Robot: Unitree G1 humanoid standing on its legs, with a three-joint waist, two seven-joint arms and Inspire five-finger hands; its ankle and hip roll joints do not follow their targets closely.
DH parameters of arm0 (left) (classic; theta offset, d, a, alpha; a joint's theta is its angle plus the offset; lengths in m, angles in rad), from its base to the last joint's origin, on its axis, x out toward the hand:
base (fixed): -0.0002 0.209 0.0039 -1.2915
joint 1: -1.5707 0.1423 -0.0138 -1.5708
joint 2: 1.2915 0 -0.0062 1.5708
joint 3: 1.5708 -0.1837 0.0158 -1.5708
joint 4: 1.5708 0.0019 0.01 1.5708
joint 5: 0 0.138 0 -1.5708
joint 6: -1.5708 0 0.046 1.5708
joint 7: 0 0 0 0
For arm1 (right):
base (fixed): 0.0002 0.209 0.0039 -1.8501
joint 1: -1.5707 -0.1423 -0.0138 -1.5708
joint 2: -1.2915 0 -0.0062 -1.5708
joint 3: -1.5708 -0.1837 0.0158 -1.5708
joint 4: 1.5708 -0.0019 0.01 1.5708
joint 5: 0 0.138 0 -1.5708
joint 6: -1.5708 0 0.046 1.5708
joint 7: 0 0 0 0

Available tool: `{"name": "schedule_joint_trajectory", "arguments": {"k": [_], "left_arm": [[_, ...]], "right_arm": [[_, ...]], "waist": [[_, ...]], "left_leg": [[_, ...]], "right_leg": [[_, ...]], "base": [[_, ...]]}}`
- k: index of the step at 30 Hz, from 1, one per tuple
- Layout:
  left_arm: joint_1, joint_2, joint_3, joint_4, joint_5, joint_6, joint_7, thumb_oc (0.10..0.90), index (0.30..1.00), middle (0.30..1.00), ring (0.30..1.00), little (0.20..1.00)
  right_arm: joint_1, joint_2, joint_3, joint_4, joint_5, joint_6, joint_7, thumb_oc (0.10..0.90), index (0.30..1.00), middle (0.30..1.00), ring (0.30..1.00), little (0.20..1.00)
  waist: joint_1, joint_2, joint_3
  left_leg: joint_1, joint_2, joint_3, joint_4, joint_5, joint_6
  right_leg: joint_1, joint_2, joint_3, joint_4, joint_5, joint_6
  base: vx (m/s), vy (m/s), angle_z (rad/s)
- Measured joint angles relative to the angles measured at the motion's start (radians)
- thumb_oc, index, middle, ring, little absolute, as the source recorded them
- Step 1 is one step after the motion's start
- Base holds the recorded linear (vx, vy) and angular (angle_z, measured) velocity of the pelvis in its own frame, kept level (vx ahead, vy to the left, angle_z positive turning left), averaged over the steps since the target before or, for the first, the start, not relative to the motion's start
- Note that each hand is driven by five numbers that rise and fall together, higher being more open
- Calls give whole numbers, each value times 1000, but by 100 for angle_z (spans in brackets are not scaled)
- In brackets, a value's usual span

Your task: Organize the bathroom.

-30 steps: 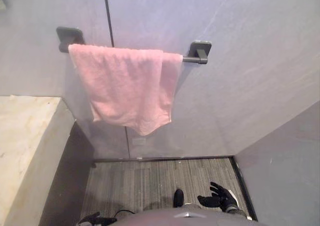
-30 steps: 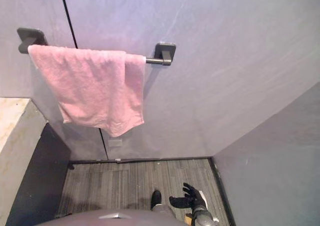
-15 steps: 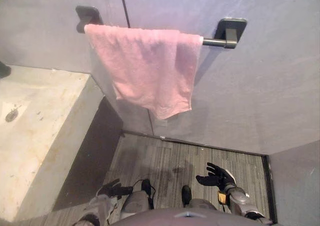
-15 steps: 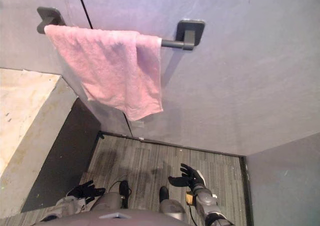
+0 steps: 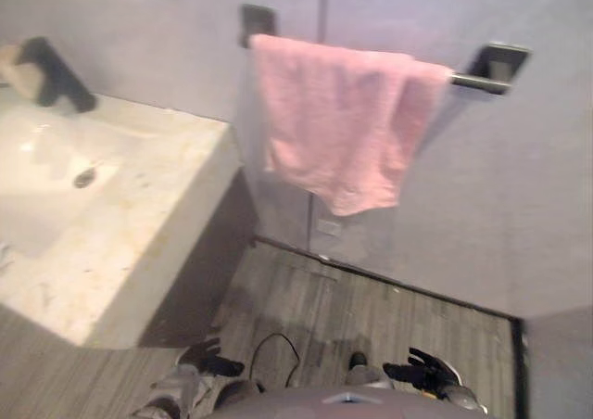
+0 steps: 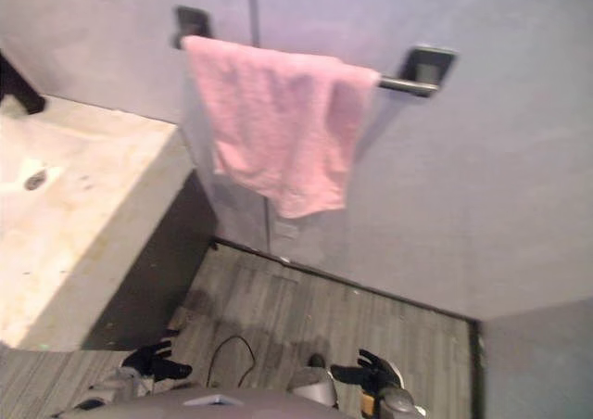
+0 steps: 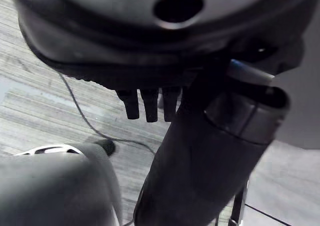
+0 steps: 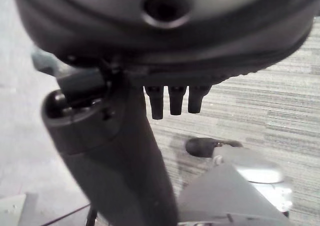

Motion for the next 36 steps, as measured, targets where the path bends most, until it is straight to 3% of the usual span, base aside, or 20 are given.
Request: {"name": "schedule_joint_trajectory", "arguments": {"k": [1,2,3,4,6,8,10,12,13,16,19,21,22,23,24,25,26,28,32,36], "left_arm": [[4,-7,-11,1,0,2,-3,800,900,900,900,900],[-2,4,-14,-2,0,2,-2,800,900,900,900,900],[-13,14,-13,-1,1,2,-2,800,900,900,900,900],[-1,0,-4,-5,0,-1,-10,800,900,900,900,900],[24,-36,1,4,8,9,-8,800,900,900,900,900],[34,-48,-17,3,23,12,-14,800,900,900,900,900],[34,-41,-80,-2,31,29,-16,800,900,900,900,900],[38,-13,-113,-4,33,29,-11,800,900,900,900,900],[37,19,-114,-3,13,31,-9,800,900,900,900,900],[41,33,-114,-3,17,32,-7,800,900,900,900,900],[41,31,-110,-4,18,32,3,800,900,900,900,900],[43,32,-86,-3,23,35,12,800,900,900,900,900],[37,32,-74,-2,24,41,19,800,900,900,900,900],[37,31,-68,-2,24,48,27,800,900,900,900,900],[36,44,-55,-4,24,52,35,800,900,900,900,900],[36,49,-52,-4,23,56,37,800,900,900,900,900],[44,58,-50,-5,24,67,39,800,900,900,900,900],[56,45,-34,-8,23,68,43,800,900,900,900,900],[73,19,-29,-33,39,67,47,800,900,900,900,900],[33,19,-33,-34,43,52,52,800,900,900,900,900]], "right_arm": [[-16,-6,-3,17,-1,12,-1,800,900,900,900,900],[-28,6,-4,26,-1,21,-2,800,900,900,900,900],[-27,18,-4,28,-1,27,-2,800,900,900,900,900],[-38,13,-12,24,-1,33,-2,800,900,900,900,900],[-61,-7,-24,16,-1,33,-3,800,900,900,900,900],[-73,-22,-41,12,-1,33,-8,800,900,900,900,900],[-98,-19,-57,13,-1,42,-23,800,900,900,900,900],[-113,13,-61,13,5,49,-27,800,900,900,900,900],[-114,66,-60,14,6,52,-32,800,900,900,900,900],[-108,123,-59,16,5,54,-39,800,900,900,900,900],[-105,117,-59,19,4,53,-52,800,900,900,900,900],[-108,117,-55,26,6,50,-63,800,900,900,900,900],[-111,115,-53,26,6,50,-64,800,900,900,900,900],[-113,112,-49,26,6,53,-65,800,900,900,900,900],[-108,112,-33,26,5,54,-73,800,900,900,900,900],[-105,114,-27,26,4,54,-77,800,900,900,900,900],[-85,116,-16,29,4,55,-83,800,900,900,900,900],[-71,105,-11,38,-1,54,-86,800,900,900,900,900],[-64,71,1,31,-5,67,-89,800,900,900,900,900],[-66,71,8,14,-27,93,-86,800,900,900,900,900]], "waist": [[-10,51,-19],[-18,37,-25],[-27,-9,-29],[-12,-15,-27],[-11,22,-26],[-15,53,-25],[-8,64,-27],[7,33,-25],[20,-21,-28],[26,-31,-26],[29,-29,-22],[29,-21,-17],[28,-5,-13],[29,-1,-16],[33,10,-15],[35,2,-16],[37,-35,-32],[40,-53,-43],[40,-2,-45],[27,-23,-26]], "left_leg": [[-1,18,-69,-108,13,-29],[5,2,-101,-165,41,-74],[15,-35,-106,-197,62,-97],[38,-7,-9,-163,57,-67],[91,61,71,-174,62,-88],[111,64,88,-216,94,-69],[150,18,80,-279,97,-49],[154,-28,58,-280,69,-3],[150,-73,41,-280,69,20],[137,-85,39,-280,73,36],[133,-97,48,-280,72,61],[136,-84,43,-280,70,70],[131,-61,42,-280,70,71],[127,-38,36,-280,74,69],[114,-9,25,-280,82,59],[114,-3,17,-280,85,56],[112,-29,-4,-281,85,51],[118,-46,-16,-285,79,38],[116,-38,-38,-279,83,21],[44,-41,-44,-169,69,-3]], "right_leg": [[-56,111,24,-12,-17,-34],[-65,150,39,-76,3,-82],[-50,127,69,-143,109,-147],[-29,82,42,-146,155,-51],[-14,61,0,-106,156,-48],[-9,43,-14,-69,153,-43],[-27,-16,-41,41,125,2],[-66,-74,-27,93,92,49],[-65,-109,-13,56,129,77],[-79,-127,-12,70,223,111],[-114,-135,2,127,255,107],[-124,-108,43,133,258,111],[-129,-64,71,132,182,111],[-121,-15,84,116,147,102],[-110,85,107,91,114,91],[-97,118,137,59,108,82],[-36,153,143,-41,125,65],[25,145,137,-135,134,10],[37,157,118,-145,136,-2],[41,139,82,-145,133,-13]], "base": [[-171,302,123],[-165,325,137],[-150,354,130],[-194,463,112],[-162,422,91],[-141,395,75],[-121,346,73],[-84,300,31],[-91,308,20],[-118,227,11],[-169,159,-5],[-133,84,-8],[-112,62,4],[-100,43,17],[-106,37,22],[-73,-2,41],[-52,-14,34],[-40,-23,24],[-52,-1,16],[-23,92,34]]}}
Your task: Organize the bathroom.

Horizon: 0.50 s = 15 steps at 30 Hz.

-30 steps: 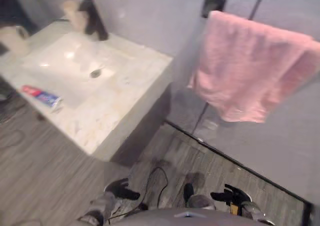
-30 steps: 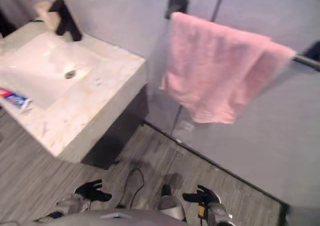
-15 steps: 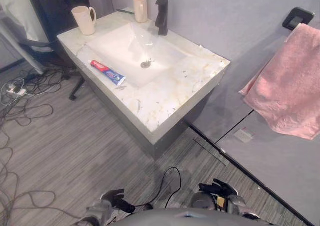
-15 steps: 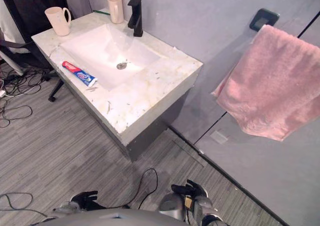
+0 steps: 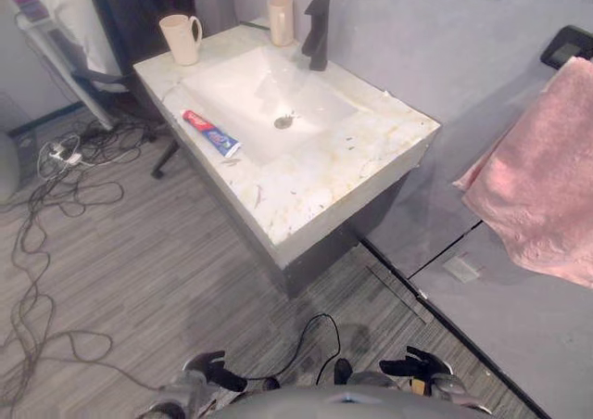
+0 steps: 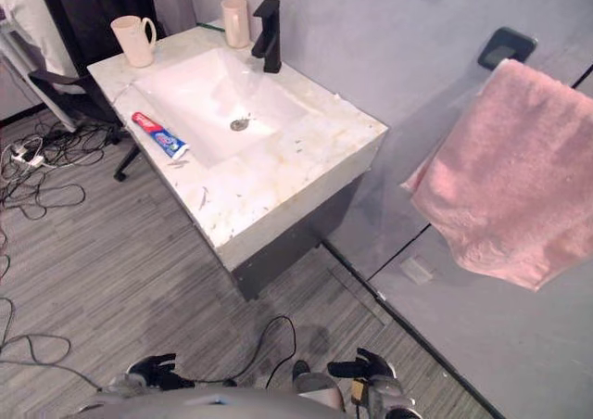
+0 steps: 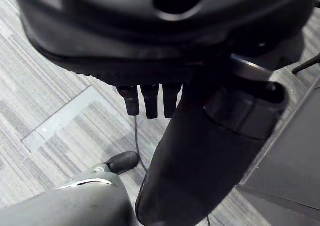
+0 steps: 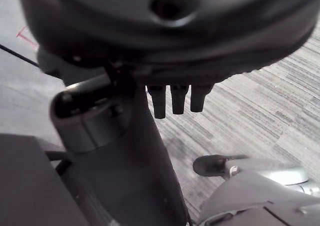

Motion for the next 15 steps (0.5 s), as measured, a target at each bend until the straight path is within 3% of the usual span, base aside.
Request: {"name": "schedule_joint_trajectory", "arguments": {"k": [1,2,4,7,8,9,10,11,12,14,15], "left_arm": [[-32,1,-3,13,9,-4,-5,800,900,900,900,900],[-35,4,-2,14,20,-13,-6,800,900,900,900,900],[-37,4,-3,10,24,-26,-3,800,900,900,900,900],[-39,5,-5,15,30,-25,-7,800,900,900,900,900],[-40,1,-6,13,37,-27,-15,800,900,900,900,900],[-39,-1,-6,13,44,-28,-15,800,900,900,900,900],[-33,-12,-15,14,79,-31,-18,800,900,900,900,900],[-28,-18,-23,12,102,-37,-18,800,900,900,900,900],[-17,-6,-44,12,114,-50,-18,800,900,900,900,900],[-14,12,-51,12,112,-52,-14,800,900,900,900,900],[-13,19,-54,14,109,-52,-12,800,900,900,900,900]], "right_arm": [[-10,-3,-4,2,2,8,4,800,900,900,900,900],[-16,-2,-6,3,2,12,3,800,900,900,900,900],[-14,-12,-8,2,1,12,3,800,900,900,900,900],[-1,-30,-12,0,1,9,3,800,900,900,900,900],[9,-40,-12,0,1,9,3,800,900,900,900,900],[13,-40,-12,1,1,12,1,800,900,900,900,900],[29,-55,-14,0,1,17,-1,800,900,900,900,900],[33,-60,-13,1,2,19,-1,800,900,900,900,900],[41,-40,-14,2,1,19,-1,800,900,900,900,900],[46,-1,-21,3,4,20,1,800,900,900,900,900],[41,-2,-32,8,3,19,-9,800,900,900,900,900]], "waist": [[-3,-29,15],[-4,-54,31],[-28,-73,42],[-49,-54,31],[-55,-40,22],[-58,-34,19],[-65,-5,3],[-63,7,-3],[-67,-10,-14],[-76,-39,-14],[-84,-35,-10]], "left_leg": [[-37,-12,-8,64,6,-31],[-53,-17,22,116,-18,-25],[-66,44,79,168,-33,-13],[-78,155,86,181,-36,-19],[-85,210,83,169,-15,-38],[-86,234,77,156,1,-53],[-82,265,59,96,60,-59],[-61,248,45,76,34,-106],[-32,196,57,33,37,-128],[-3,131,69,-18,45,-97],[8,118,65,-36,46,-85]], "right_leg": [[7,-29,-29,0,0,-12],[18,-52,-54,-1,-2,-28],[34,-58,-61,-6,-28,-33],[49,-69,-71,-6,-31,-39],[49,-80,-71,-6,-34,-33],[50,-85,-69,-6,-37,-26],[49,-96,-50,1,-32,17],[44,-102,-31,9,-31,45],[35,-151,-6,10,-24,62],[9,-210,44,57,-3,79],[-1,-222,72,91,14,95]], "base": [[-6,167,53],[34,298,56],[55,232,32],[112,355,12],[137,392,1],[141,451,-2],[122,486,-15],[97,456,-22],[100,632,-24],[64,462,-2],[49,429,14]]}}
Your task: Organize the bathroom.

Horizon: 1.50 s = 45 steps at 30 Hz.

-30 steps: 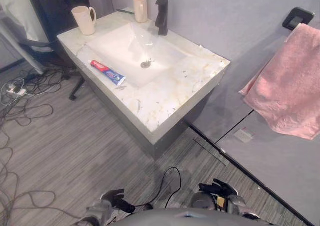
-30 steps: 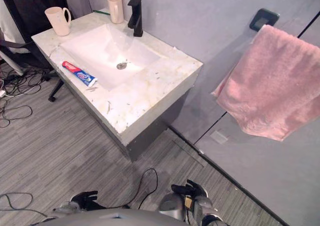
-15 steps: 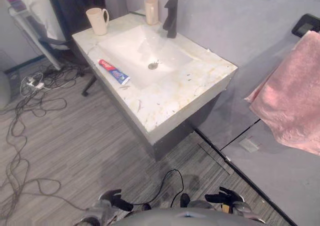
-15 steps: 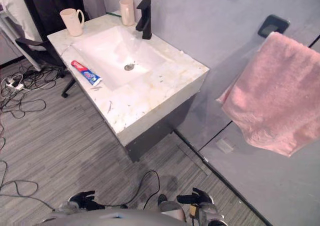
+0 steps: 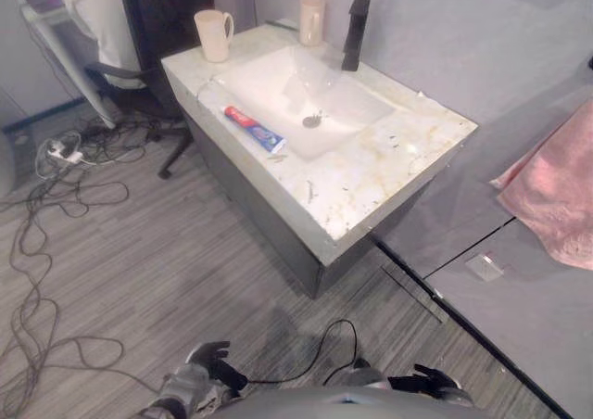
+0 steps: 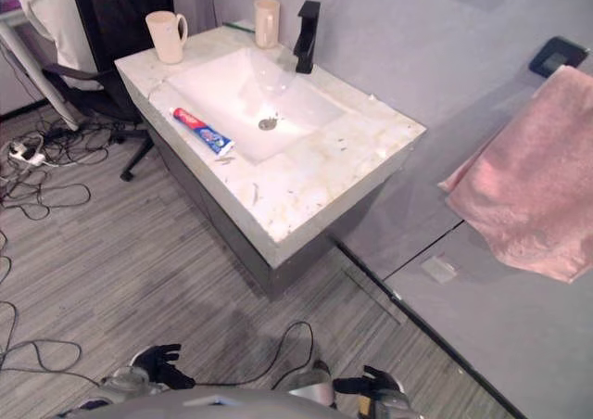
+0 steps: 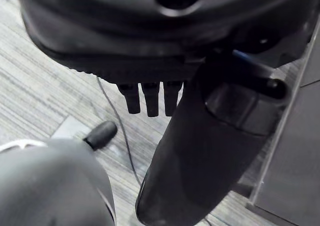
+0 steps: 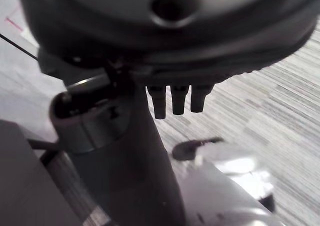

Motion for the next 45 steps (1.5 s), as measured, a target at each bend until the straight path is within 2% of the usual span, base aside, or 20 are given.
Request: {"name": "schedule_joint_trajectory", "arguments": {"k": [2,4,6,11,12,13,15,17,19,21,22,23,25,28,29,32,34,40,42,45], "left_arm": [[-4,-5,-30,-3,-6,-5,0,800,900,900,900,900],[-4,18,-32,-3,-15,-12,-4,800,900,900,900,900],[-13,9,-31,17,-14,-17,-8,800,900,900,900,900],[-28,-32,-55,55,-14,-18,-8,800,900,900,900,900],[-26,-35,-54,55,-14,-19,-6,800,900,900,900,900],[-26,-35,-50,55,-14,-17,-2,800,900,900,900,900],[-33,-13,-44,54,-13,-11,1,800,900,900,900,900],[-50,17,-39,45,-14,-12,8,800,900,900,900,900],[-77,11,-29,44,-14,-1,29,800,900,900,900,900],[-69,-4,-29,25,-13,2,31,800,900,900,900,900],[-66,-15,-30,24,-8,5,30,800,900,900,900,900],[-66,-30,-29,23,-6,5,31,800,900,900,900,900],[-65,-46,-29,15,-5,1,27,800,900,900,900,900],[-68,-43,-29,13,0,0,29,800,900,900,900,900],[-71,-42,-30,12,0,-2,28,800,900,900,900,900],[-74,-42,-30,6,0,-1,25,800,900,900,900,900],[-91,-33,-52,-13,-1,2,22,800,900,900,900,900],[-87,-30,-69,-11,-8,3,18,800,900,900,900,900],[-69,-26,-67,-14,-4,2,16,800,900,900,900,900],[-35,19,-78,-7,-2,0,7,800,900,900,900,900]], "right_arm": [[-1,-12,-18,-1,0,-2,-13,800,900,900,900,900],[-7,2,-24,11,10,-2,-16,800,900,900,900,900],[-26,15,-44,37,56,-13,-25,800,900,900,900,900],[-64,-17,-66,31,65,-38,-20,800,900,900,900,900],[-84,-24,-52,29,56,-40,-5,800,900,900,900,900],[-89,-26,-46,23,55,-43,-3,800,900,900,900,900],[-94,-9,-27,9,56,-37,8,800,900,900,900,900],[-82,16,-6,2,55,-20,13,800,900,900,900,900],[-64,31,-6,11,54,4,9,800,900,900,900,900],[-43,27,-9,26,56,19,0,800,900,900,900,900],[-16,23,-10,31,58,20,-6,800,900,900,900,900],[0,11,-9,35,58,24,-11,800,900,900,900,900],[5,-7,-10,35,58,27,-15,800,900,900,900,900],[-20,-12,-18,22,59,19,-14,800,900,900,900,900],[-39,-14,-17,7,59,12,-13,800,900,900,900,900],[-68,-15,-18,-9,59,-6,-13,800,900,900,900,900],[-83,-4,-18,-4,59,-2,-13,800,900,900,900,900],[-74,0,-35,34,77,1,-52,800,900,900,900,900],[-48,-8,-60,38,77,1,-62,800,900,900,900,900],[32,20,-83,47,76,14,-62,800,900,900,900,900]], "waist": [[-7,47,12],[-3,11,2],[16,-2,1],[26,52,35],[23,65,39],[25,74,43],[15,92,53],[18,47,60],[10,22,67],[-15,7,58],[-28,10,56],[-33,35,52],[-19,78,37],[-1,69,38],[6,51,41],[16,33,36],[20,-6,33],[22,-9,39],[25,-9,35],[9,-12,30]], "left_leg": [[25,14,-17,-41,2,38],[29,-32,-21,-50,-15,43],[17,-76,-19,-7,-49,42],[32,-61,0,50,-106,72],[70,-62,26,10,-102,93],[111,-65,34,-48,-85,120],[130,-38,48,-80,-74,124],[134,-56,58,-80,-85,126],[138,-82,60,-79,-100,129],[163,-115,37,-76,-121,121],[190,-125,4,-76,-141,115],[205,-116,-15,-76,-150,109],[207,-114,-12,-66,-149,102],[199,-120,-6,82,-164,65],[158,-119,-28,218,-191,24],[95,-120,-34,320,-198,15],[46,-74,-66,183,-185,35],[16,148,-121,-77,-11,-4],[39,104,-69,-67,34,-42],[105,22,-8,-80,3,-12]], "right_leg": [[-78,36,62,92,-77,35],[-86,42,81,35,-13,25],[-89,0,41,43,-40,56],[-170,6,26,245,26,-20],[-202,9,48,299,87,-46],[-257,36,56,364,35,-10],[-278,150,23,322,-64,-11],[-313,211,-33,285,-82,-27],[-365,275,-112,224,-80,-35],[-359,282,-115,146,-31,-42],[-314,280,-82,96,13,-64],[-284,290,-89,76,32,-143],[-240,305,-91,16,45,-172],[-119,297,-54,-90,66,-201],[-98,287,-32,-91,50,-209],[-88,262,-5,-91,42,-206],[-86,229,30,-91,34,-175],[-107,208,189,-94,4,-117],[-132,147,177,-63,-27,-114],[-151,86,91,86,14,-42]], "base": [[105,681,27],[77,330,34],[94,419,10],[103,322,-11],[201,265,-56],[215,238,-60],[150,124,-29],[163,104,-10],[190,82,11],[172,47,47],[163,43,72],[127,36,66],[161,64,20],[134,67,-17],[127,93,-41],[152,174,-28],[319,431,-32],[276,416,-78],[248,618,-119],[152,522,-63]]}}
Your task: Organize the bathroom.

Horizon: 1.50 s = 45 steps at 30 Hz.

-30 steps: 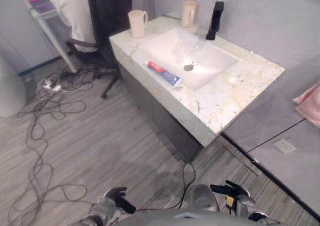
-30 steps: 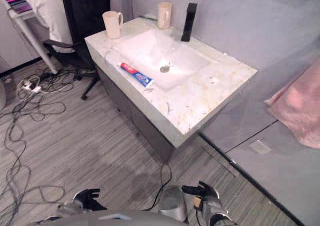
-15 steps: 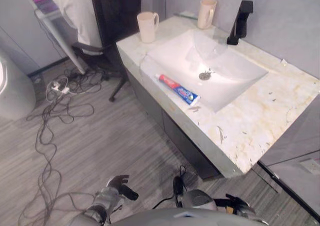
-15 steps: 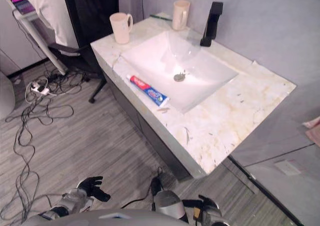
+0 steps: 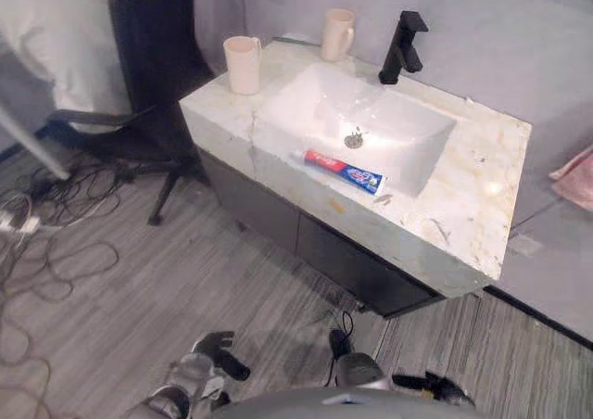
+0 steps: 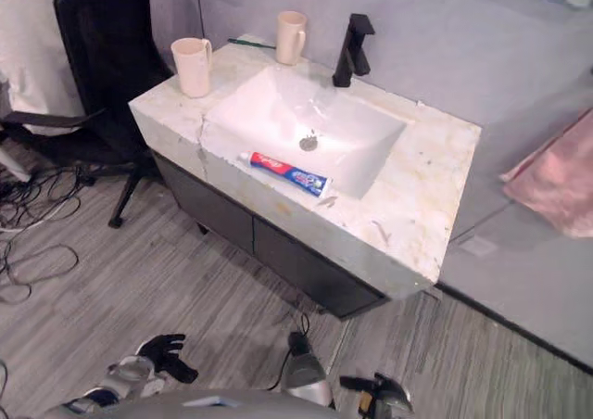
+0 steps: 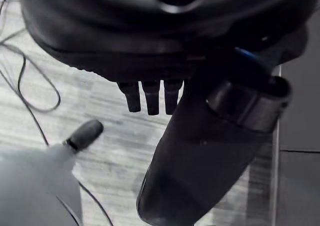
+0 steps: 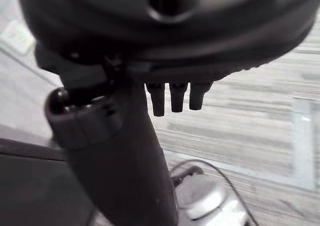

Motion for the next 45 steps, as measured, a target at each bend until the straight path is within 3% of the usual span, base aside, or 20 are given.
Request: {"name": "schedule_joint_trajectory", "arguments": {"k": [5,7,8,10,11,12,14,16,17,19,20,24,26,29,30,32,34,38,41,45], "left_arm": [[-15,-4,-21,-2,-3,2,0,800,900,900,900,900],[-18,-13,-19,8,-4,4,1,800,900,900,900,900],[-17,-14,-16,10,-6,3,4,800,900,900,900,900],[-25,-9,7,15,-11,3,16,800,900,900,900,900],[-25,1,10,20,-11,4,22,800,900,900,900,900],[-24,9,12,36,-12,7,33,800,900,900,900,900],[-29,24,12,36,-13,7,39,800,900,900,900,900],[-33,21,11,31,-21,8,54,800,900,900,900,900],[-37,8,11,33,-20,14,60,800,900,900,900,900],[-49,-37,9,37,-20,30,62,800,900,900,900,900],[-48,-51,11,36,-20,29,62,800,900,900,900,900],[-9,-75,52,42,-16,27,59,800,900,900,900,900],[-10,-74,75,39,-25,23,58,800,900,900,900,900],[-31,-56,79,14,-24,24,58,800,900,900,900,900],[-28,-55,69,14,-25,24,63,800,900,900,900,900],[-30,-56,68,16,-29,28,64,800,900,900,900,900],[-28,-56,67,17,-35,28,64,800,900,900,900,900],[-14,-22,43,11,-43,20,56,800,900,900,900,900],[3,-19,40,30,-58,17,57,800,900,900,900,900],[16,-16,51,44,-86,6,72,800,900,900,900,900]], "right_arm": [[55,-5,-5,-6,-12,13,4,800,900,900,900,900],[41,8,1,-2,-21,14,16,800,900,900,900,900],[37,4,6,1,-39,13,30,800,900,900,900,900],[13,-4,17,-10,-62,11,39,800,900,900,900,900],[-10,1,27,-9,-62,12,42,800,900,900,900,900],[-21,8,45,-16,-69,16,55,800,900,900,900,900],[-30,20,50,-21,-89,12,60,800,900,900,900,900],[-12,26,45,-19,-87,18,54,800,900,900,900,900],[-2,18,36,-16,-85,17,56,800,900,900,900,900],[7,-10,14,-16,-73,8,53,800,900,900,900,900],[10,-25,14,-13,-66,8,51,800,900,900,900,900],[-13,-57,4,-18,-37,-15,51,800,900,900,900,900],[-45,-56,7,-16,-36,-17,55,800,900,900,900,900],[-81,-48,8,-7,-36,-21,61,800,900,900,900,900],[-88,-47,10,-9,-37,-42,65,800,900,900,900,900],[-100,-50,25,-8,-37,-58,71,800,900,900,900,900],[-94,-52,29,-4,-37,-65,72,800,900,900,900,900],[6,-6,26,2,-40,-77,77,800,900,900,900,900],[42,19,39,2,-72,-84,105,800,900,900,900,900],[37,17,67,2,-127,-105,119,800,900,900,900,900]], "waist": [[-32,100,15],[-27,120,22],[-30,118,21],[-21,110,20],[-14,103,25],[-23,76,12],[-21,50,8],[-17,-9,2],[-22,-14,10],[-25,13,27],[-20,25,34],[6,45,37],[14,45,41],[57,21,43],[73,18,41],[67,19,41],[66,25,28],[34,-26,0],[12,21,8],[34,34,12]], "left_leg": [[-9,-75,47,69,-74,48],[0,-68,108,117,-105,49],[3,-74,130,138,-117,56],[53,-78,188,84,-141,77],[87,-91,224,48,-129,81],[86,-92,258,34,-129,80],[84,-99,283,17,-123,77],[91,-132,299,8,-137,69],[99,-136,290,9,-144,65],[99,-123,240,61,-149,65],[104,-120,218,95,-149,65],[-69,-125,-17,629,-161,-68],[-183,-139,-89,721,-169,-53],[-224,-132,-139,498,-174,50],[-192,-121,-199,302,-153,73],[-182,-94,-250,149,-111,99],[-160,-104,-261,99,-26,75],[-84,-172,-191,3,13,120],[-57,-169,-140,4,-3,143],[-57,-165,-82,4,-6,142]], "right_leg": [[-72,-60,4,83,102,52],[-113,-50,-1,134,162,-15],[-113,-43,0,116,208,-44],[-147,-35,-32,146,236,-10],[-186,-29,-43,194,139,37],[-223,15,-102,214,33,32],[-239,54,-194,171,-6,34],[-232,109,-343,93,-11,25],[-207,124,-325,62,1,-77],[-146,163,-255,1,-1,-110],[-120,165,-247,-14,-3,-112],[49,143,-131,-175,39,-115],[63,121,-94,-175,30,-111],[82,92,4,-181,17,-87],[79,92,65,-181,13,-74],[67,91,96,-181,6,-63],[55,84,125,-181,2,-43],[46,1,59,-139,46,-2],[4,15,24,-93,30,41],[-23,13,-54,-123,42,57]], "base": [[171,456,-33],[184,264,-65],[214,261,-81],[166,166,-93],[188,138,-96],[256,142,-76],[212,101,-40],[244,111,-21],[114,56,-6],[164,73,14],[261,93,-7],[150,112,-62],[189,285,-65],[168,410,-107],[86,265,-145],[71,349,-129],[19,279,-121],[18,335,-45],[-19,167,-48],[-24,16,-45]]}}
